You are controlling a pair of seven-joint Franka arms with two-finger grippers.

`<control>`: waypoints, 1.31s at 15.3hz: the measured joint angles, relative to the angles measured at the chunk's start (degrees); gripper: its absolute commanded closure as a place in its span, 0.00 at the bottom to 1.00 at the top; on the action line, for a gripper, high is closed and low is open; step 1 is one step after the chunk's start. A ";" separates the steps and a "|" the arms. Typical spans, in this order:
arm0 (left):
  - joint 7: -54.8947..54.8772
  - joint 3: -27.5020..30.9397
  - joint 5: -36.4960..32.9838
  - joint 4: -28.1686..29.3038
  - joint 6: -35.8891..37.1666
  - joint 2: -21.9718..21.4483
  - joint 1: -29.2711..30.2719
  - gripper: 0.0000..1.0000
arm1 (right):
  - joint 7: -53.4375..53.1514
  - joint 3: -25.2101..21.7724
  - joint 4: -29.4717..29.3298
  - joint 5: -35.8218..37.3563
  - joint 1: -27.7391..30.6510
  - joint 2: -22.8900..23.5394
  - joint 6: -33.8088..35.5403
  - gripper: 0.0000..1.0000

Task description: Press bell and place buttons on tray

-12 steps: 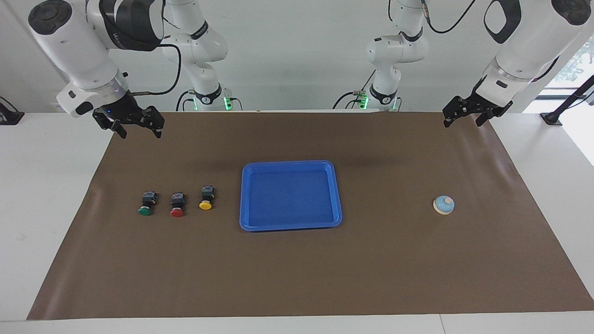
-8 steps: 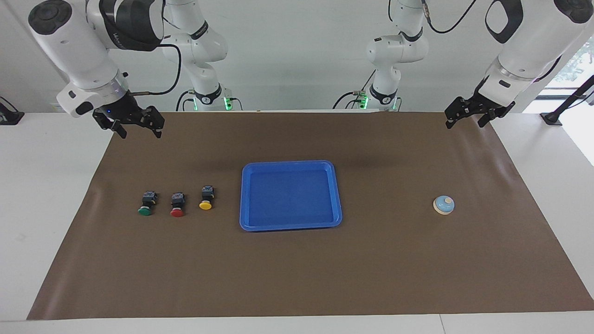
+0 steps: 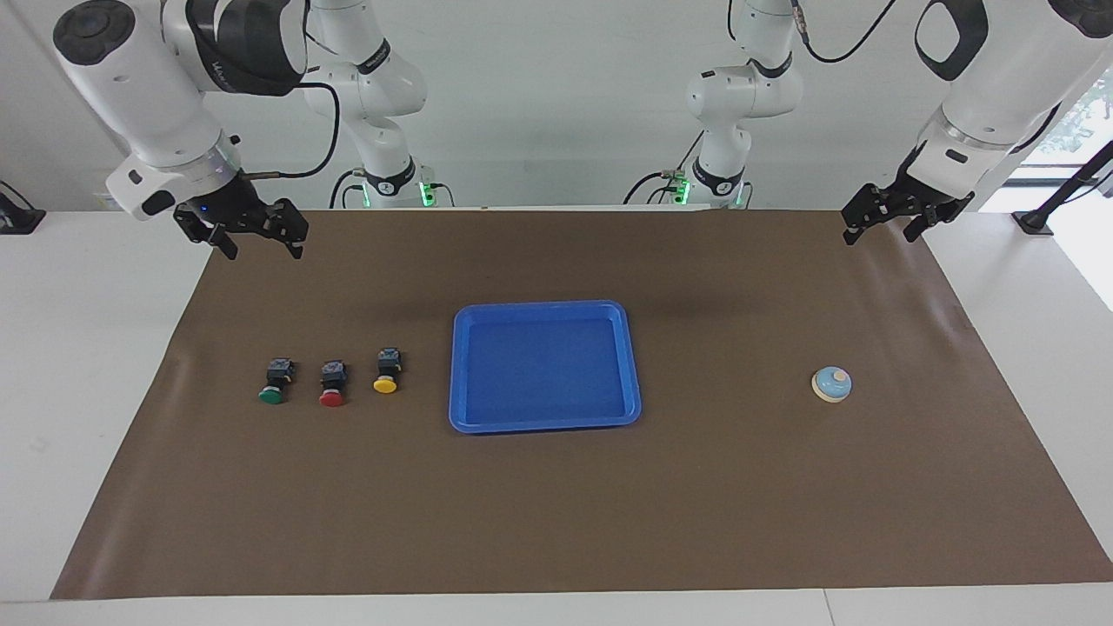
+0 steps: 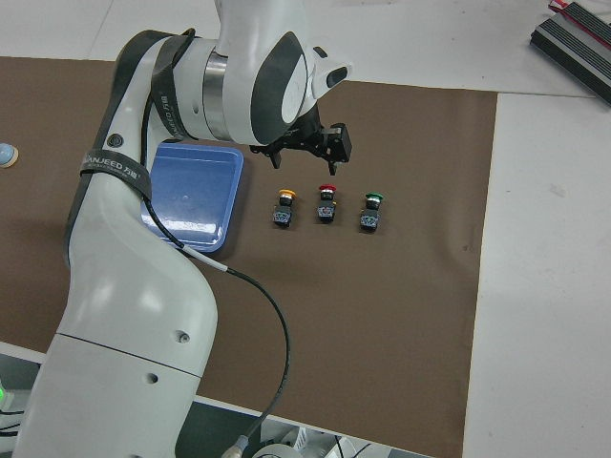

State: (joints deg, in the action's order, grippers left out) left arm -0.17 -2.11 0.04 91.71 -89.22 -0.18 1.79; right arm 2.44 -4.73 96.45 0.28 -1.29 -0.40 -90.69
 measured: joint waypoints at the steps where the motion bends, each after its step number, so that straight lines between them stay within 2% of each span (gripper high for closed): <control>1: -0.01 0.03 -0.07 0.58 -1.41 0.00 0.70 1.00 | 0.00 0.00 0.00 0.00 0.00 0.00 0.00 0.00; 7: -0.12 0.18 -1.12 3.33 -7.68 1.03 2.65 1.00 | 0.00 0.00 0.00 0.00 0.00 0.00 0.00 0.00; 16: -0.28 0.16 -1.71 3.61 -17.89 12.29 3.97 1.00 | 0.00 0.00 0.00 0.00 0.00 0.00 0.00 0.00; 20: -0.48 0.15 -1.71 6.33 -23.87 14.98 4.68 1.00 | 0.00 0.00 0.00 0.00 0.00 0.00 0.00 0.00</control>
State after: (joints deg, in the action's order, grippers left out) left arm -0.65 -1.96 -1.66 98.04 -113.09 14.80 6.47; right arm 2.44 -4.73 96.45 0.28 -1.29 -0.40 -90.69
